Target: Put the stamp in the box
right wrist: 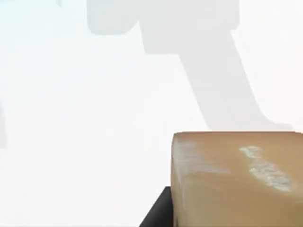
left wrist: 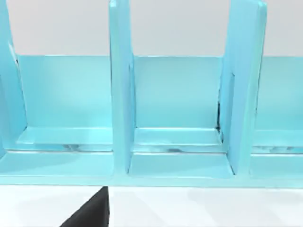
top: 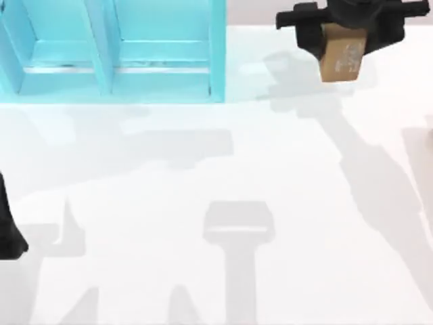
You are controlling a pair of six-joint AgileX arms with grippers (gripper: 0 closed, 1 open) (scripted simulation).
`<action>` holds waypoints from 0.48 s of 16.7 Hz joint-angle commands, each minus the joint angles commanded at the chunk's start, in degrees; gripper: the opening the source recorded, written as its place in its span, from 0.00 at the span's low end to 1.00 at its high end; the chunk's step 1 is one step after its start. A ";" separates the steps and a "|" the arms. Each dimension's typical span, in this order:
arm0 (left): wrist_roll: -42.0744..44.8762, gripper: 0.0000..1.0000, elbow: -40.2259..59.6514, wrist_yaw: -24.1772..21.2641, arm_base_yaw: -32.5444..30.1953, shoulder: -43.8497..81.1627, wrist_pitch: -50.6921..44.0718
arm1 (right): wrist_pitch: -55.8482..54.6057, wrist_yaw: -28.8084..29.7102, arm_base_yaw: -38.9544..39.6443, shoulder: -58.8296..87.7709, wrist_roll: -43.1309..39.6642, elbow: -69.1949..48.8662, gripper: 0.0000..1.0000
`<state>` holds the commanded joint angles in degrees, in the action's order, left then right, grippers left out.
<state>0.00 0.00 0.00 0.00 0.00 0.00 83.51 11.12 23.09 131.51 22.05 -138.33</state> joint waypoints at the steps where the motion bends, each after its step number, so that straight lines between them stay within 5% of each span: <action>1: 0.00 1.00 0.00 0.00 0.00 0.00 0.00 | -1.40 -0.24 -4.67 -3.10 -5.14 4.85 0.00; 8: 0.00 1.00 0.00 0.00 0.00 0.00 0.00 | -10.61 -6.29 -35.47 -24.19 -37.18 38.15 0.00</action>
<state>0.00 0.00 0.00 0.00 0.00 0.00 72.90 4.83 -12.38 107.33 -15.13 -100.18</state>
